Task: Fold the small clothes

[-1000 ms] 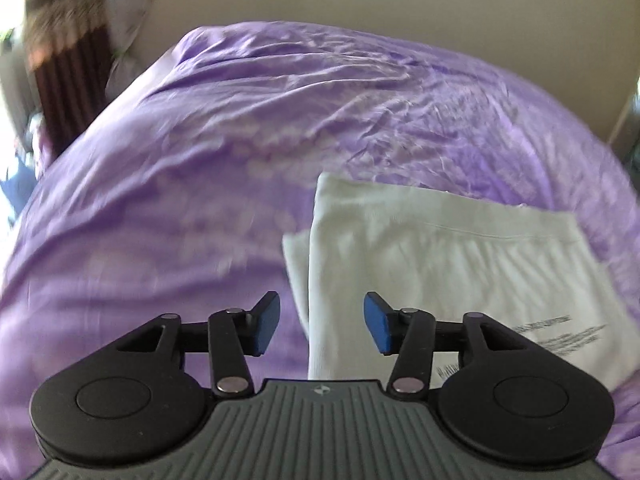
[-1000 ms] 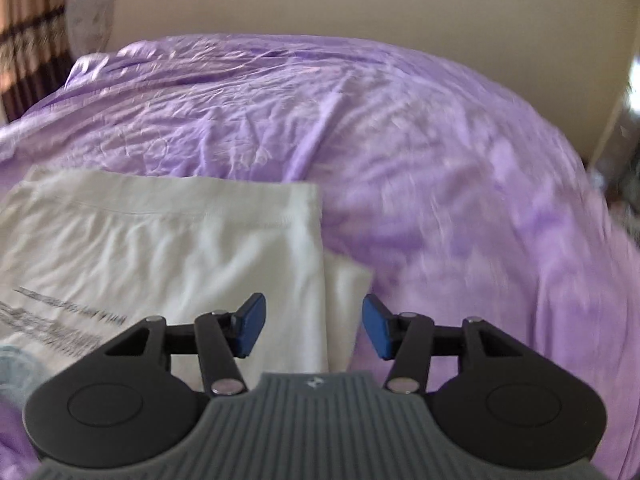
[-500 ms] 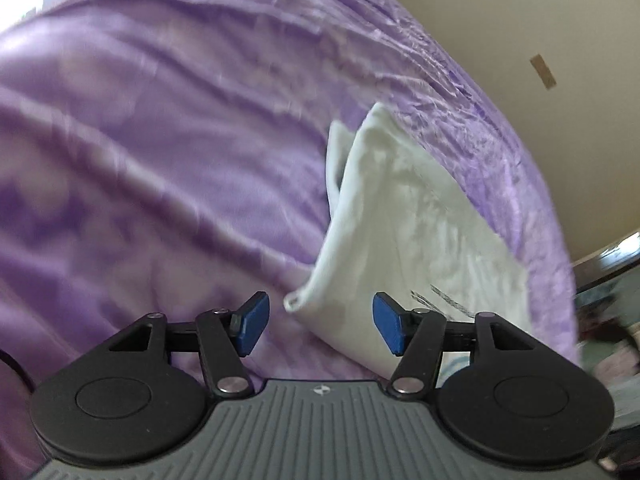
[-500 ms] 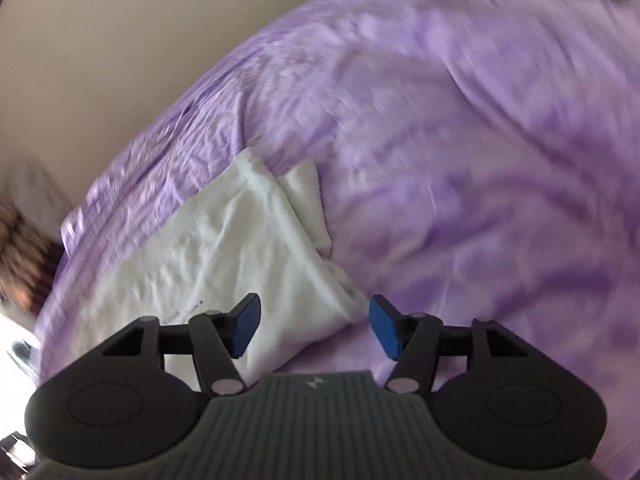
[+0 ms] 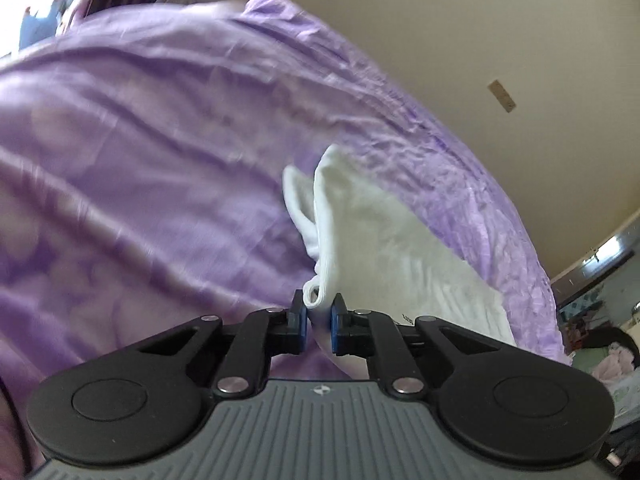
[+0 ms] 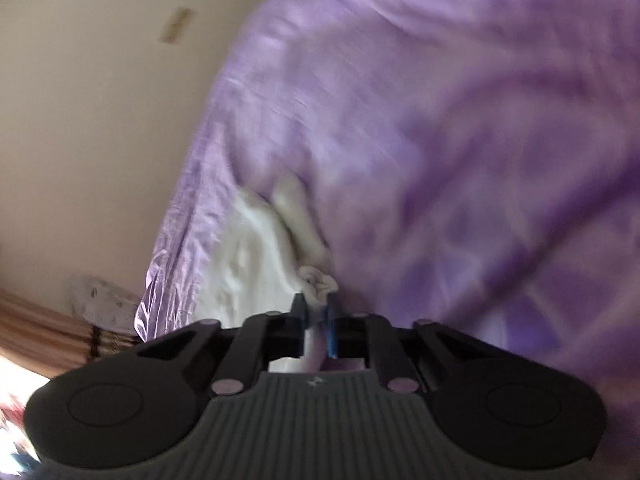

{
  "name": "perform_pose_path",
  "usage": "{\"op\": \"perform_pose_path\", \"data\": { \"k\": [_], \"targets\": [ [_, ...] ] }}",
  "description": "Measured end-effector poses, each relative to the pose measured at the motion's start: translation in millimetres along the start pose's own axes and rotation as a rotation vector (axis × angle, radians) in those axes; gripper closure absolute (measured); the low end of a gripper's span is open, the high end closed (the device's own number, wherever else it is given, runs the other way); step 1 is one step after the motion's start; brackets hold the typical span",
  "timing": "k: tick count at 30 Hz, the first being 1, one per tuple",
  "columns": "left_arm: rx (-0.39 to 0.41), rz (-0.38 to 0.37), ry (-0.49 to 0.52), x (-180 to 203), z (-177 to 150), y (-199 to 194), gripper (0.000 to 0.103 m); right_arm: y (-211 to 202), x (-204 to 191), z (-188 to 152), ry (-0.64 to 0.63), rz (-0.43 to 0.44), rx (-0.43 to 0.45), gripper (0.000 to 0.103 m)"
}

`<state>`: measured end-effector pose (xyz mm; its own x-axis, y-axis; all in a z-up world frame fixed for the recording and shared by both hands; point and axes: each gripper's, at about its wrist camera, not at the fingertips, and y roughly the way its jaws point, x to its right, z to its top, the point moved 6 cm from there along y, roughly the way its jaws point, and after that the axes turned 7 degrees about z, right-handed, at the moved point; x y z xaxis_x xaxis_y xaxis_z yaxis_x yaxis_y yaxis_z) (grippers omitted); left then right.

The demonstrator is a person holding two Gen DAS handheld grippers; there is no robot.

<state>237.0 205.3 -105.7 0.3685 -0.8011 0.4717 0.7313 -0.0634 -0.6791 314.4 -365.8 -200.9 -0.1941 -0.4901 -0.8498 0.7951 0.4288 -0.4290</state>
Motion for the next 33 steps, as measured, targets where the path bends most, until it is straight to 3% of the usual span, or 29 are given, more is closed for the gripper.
{"op": "perform_pose_path", "data": {
  "k": [2, 4, 9, 14, 17, 19, 21, 22, 24, 28, 33],
  "targets": [
    [-0.018, 0.057, 0.047, 1, -2, 2, 0.092, -8, -22, 2, -0.137, -0.045, 0.015, 0.1],
    [-0.064, 0.117, 0.06, -8, -11, 16, 0.092, -9, -25, -1, -0.187, -0.102, 0.012, 0.101],
    [-0.113, 0.204, 0.117, -23, -29, 39, 0.091, 9, 13, -14, -0.144, -0.232, -0.051, 0.102],
    [-0.145, 0.238, 0.157, -26, -34, 44, 0.09, 21, 14, -19, -0.205, -0.296, -0.076, 0.103],
    [-0.135, 0.255, 0.203, -22, -35, 39, 0.084, 24, 12, -22, -0.258, -0.329, -0.082, 0.102],
    [-0.121, 0.269, 0.225, -16, -33, 34, 0.073, 24, 9, -23, -0.295, -0.342, -0.084, 0.101],
    [-0.099, 0.288, 0.255, -11, -30, 23, 0.067, 22, 4, -22, -0.331, -0.355, -0.072, 0.092],
    [-0.087, 0.307, 0.273, -7, -27, 18, 0.067, 19, 0, -21, -0.359, -0.362, -0.055, 0.081],
    [-0.041, 0.339, 0.307, -2, -21, 6, 0.067, 7, -11, -19, -0.411, -0.375, -0.021, 0.071],
    [0.03, 0.311, 0.329, 15, 1, -9, 0.067, -3, -31, -10, -0.473, -0.346, -0.028, 0.062],
    [0.019, 0.281, 0.36, 43, 19, 6, 0.067, 8, -50, 10, -0.505, -0.246, -0.11, 0.048]
  ]
}}
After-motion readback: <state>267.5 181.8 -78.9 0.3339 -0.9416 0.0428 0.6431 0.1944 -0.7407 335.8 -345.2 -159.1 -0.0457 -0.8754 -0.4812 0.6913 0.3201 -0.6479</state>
